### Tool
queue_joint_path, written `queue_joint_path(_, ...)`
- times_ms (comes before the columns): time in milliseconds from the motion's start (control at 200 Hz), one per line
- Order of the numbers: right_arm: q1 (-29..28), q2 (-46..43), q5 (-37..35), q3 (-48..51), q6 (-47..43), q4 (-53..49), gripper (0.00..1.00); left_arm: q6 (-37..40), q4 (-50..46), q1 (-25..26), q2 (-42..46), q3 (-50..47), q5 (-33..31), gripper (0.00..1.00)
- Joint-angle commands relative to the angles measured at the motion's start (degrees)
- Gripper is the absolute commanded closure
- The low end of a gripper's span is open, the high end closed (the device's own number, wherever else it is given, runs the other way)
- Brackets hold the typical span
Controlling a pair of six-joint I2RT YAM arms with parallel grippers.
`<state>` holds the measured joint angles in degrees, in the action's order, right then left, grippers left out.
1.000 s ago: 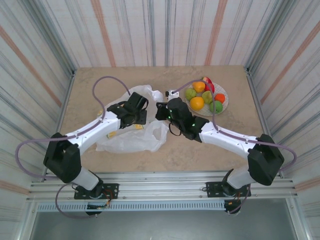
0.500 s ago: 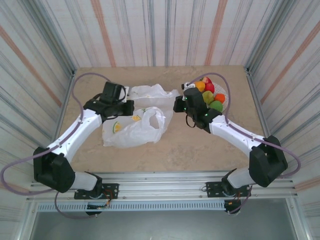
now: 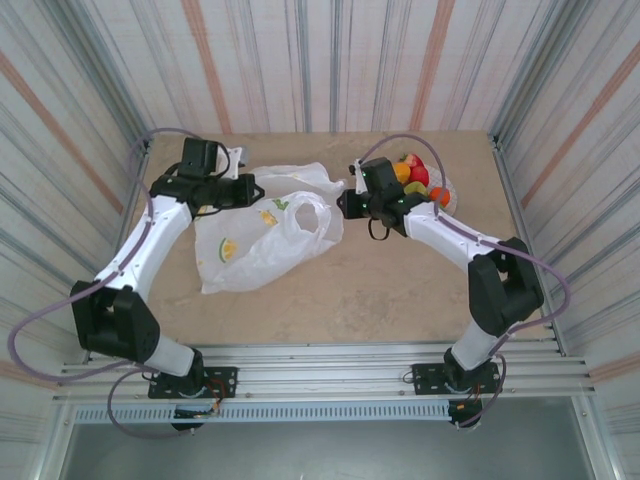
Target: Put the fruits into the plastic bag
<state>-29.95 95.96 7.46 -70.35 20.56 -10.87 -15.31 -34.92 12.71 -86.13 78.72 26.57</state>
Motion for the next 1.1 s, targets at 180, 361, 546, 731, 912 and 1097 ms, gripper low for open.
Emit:
queue_joint_path(180, 0.16, -3.57, 4.16, -3.37, -5.39, -9.17, 0.22, -1.83, -1.94, -0.31, -8.38, 6.62, -0.86, 1.0)
queue_joint_path(361, 0.34, -12.33, 3.26, 0.03, -7.02, -13.38, 0.01, -1.91, 0.86, -0.66, -8.05, 4.26, 0.99, 1.0)
queue_joint_path(546, 2.76, -20.27, -0.25, 2.34, -6.75, -17.08, 0.01, -2.03, 2.48, -0.89, -6.78, 2.15, 3.42, 1.0)
queue_joint_path(731, 9.5, -20.19, -8.36, 2.32, -4.88, -19.12, 0.01, -2.36, 3.04, -0.84, -6.27, 1.38, 5.96, 1.0)
queue_joint_path(912, 12.85, -12.68, -12.4, 0.36, -5.31, -20.1, 0.01, -3.18, 3.85, -0.84, -5.2, 0.56, 6.39, 1.0)
queue_joint_path(1097, 13.34, -2.93, -12.82, -3.85, -6.34, -20.61, 0.01, -3.77, 3.83, -0.85, -5.12, 0.47, 7.29, 1.0)
